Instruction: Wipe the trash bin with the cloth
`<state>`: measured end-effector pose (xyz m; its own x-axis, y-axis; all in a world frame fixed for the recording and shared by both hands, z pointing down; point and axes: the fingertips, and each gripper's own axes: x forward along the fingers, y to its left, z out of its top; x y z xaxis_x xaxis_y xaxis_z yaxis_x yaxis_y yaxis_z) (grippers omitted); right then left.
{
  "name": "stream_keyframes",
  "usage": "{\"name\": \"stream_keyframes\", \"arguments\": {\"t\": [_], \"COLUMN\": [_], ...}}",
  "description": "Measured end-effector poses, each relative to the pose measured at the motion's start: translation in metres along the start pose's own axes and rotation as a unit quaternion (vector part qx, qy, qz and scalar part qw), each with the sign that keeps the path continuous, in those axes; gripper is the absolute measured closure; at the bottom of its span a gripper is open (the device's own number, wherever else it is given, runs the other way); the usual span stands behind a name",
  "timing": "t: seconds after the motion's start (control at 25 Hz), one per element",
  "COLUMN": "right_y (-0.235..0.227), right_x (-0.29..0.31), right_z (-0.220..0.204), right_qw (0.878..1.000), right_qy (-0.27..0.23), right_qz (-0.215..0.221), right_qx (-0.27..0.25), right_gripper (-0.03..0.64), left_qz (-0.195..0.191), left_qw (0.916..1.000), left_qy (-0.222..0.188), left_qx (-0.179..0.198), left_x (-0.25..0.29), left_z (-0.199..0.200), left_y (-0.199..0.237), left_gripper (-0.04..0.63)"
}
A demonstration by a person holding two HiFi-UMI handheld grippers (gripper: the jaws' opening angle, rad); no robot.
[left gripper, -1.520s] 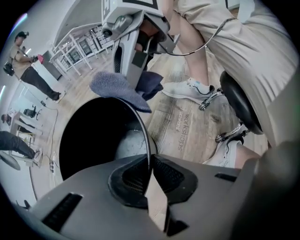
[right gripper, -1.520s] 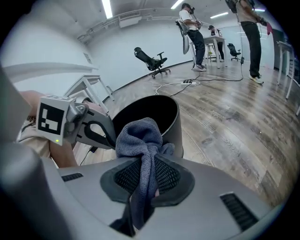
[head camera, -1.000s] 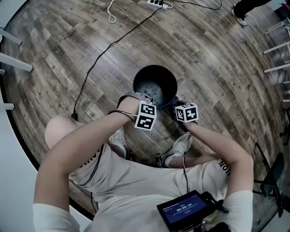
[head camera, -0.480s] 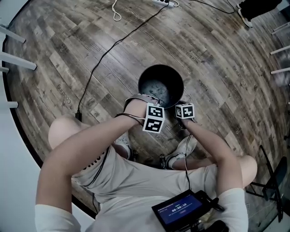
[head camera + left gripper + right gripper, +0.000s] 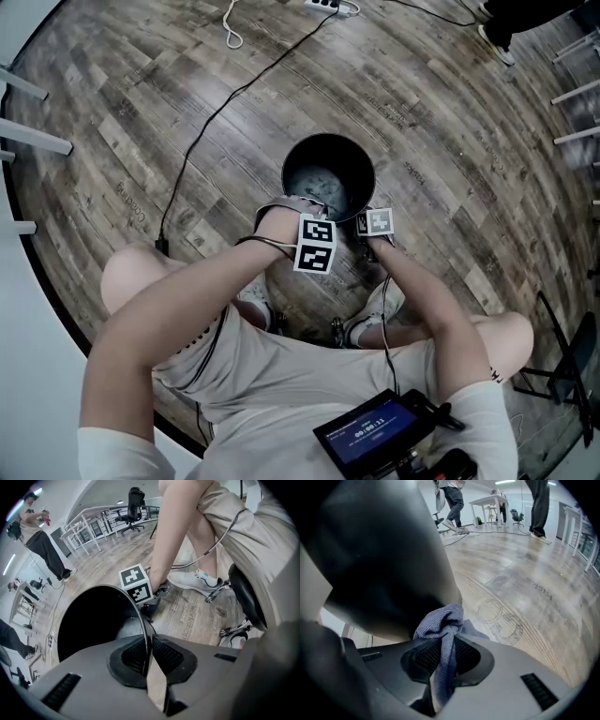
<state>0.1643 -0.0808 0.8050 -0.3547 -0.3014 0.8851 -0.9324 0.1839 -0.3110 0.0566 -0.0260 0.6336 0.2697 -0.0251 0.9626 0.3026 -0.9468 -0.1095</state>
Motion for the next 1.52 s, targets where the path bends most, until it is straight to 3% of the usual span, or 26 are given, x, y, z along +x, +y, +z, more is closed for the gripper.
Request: {"name": "stream_keyframes", "arguments": {"t": [0.2, 0.32, 0.44, 0.72, 0.76, 0.88, 1.08, 1.52], "right_y": [0.032, 0.048, 0.062, 0.088, 0.092, 0.099, 0.094, 0.05], "right_x": [-0.051, -0.088, -0.127, -0.189, -0.19, -0.183, -0.167, -0.1], "right_z": [0.007, 0.011, 0.016, 0.029, 0.029, 0.029, 0.036, 0.031], "right_qw": [0.999, 0.997, 0.997, 0.995, 0.994, 0.992, 0.989, 0.991], "right_qy": [0.001, 0.008, 0.004, -0.039, -0.044, -0.052, -0.058, -0.045], "right_qz": [0.01, 0.027, 0.042, 0.076, 0.084, 0.103, 0.085, 0.057], "right_qx": [-0.045, -0.07, -0.071, -0.058, -0.054, -0.056, -0.103, -0.116], "right_gripper": [0.557, 0.557, 0.557, 0.556, 0.557, 0.557, 0.557, 0.557], "left_qz": [-0.024, -0.006, 0.008, -0.004, -0.003, -0.009, -0.014, -0.027], "left_qw": [0.9995, 0.9983, 0.9983, 0.9967, 0.9964, 0.9956, 0.9956, 0.9973], "left_qy": [-0.001, 0.017, 0.019, 0.048, 0.049, 0.053, 0.047, 0.026], "left_qx": [0.023, 0.056, 0.054, 0.065, 0.068, 0.077, 0.079, 0.063], "left_x": [-0.003, -0.007, -0.016, -0.008, -0.007, -0.006, -0.004, -0.001], "left_z": [-0.006, -0.018, -0.025, -0.047, -0.048, -0.045, -0.035, -0.016], "left_y": [-0.013, -0.012, -0.001, 0.002, 0.002, -0.002, -0.007, -0.008], "left_gripper": [0.498, 0.476, 0.463, 0.474, 0.509, 0.527, 0.543, 0.568]}}
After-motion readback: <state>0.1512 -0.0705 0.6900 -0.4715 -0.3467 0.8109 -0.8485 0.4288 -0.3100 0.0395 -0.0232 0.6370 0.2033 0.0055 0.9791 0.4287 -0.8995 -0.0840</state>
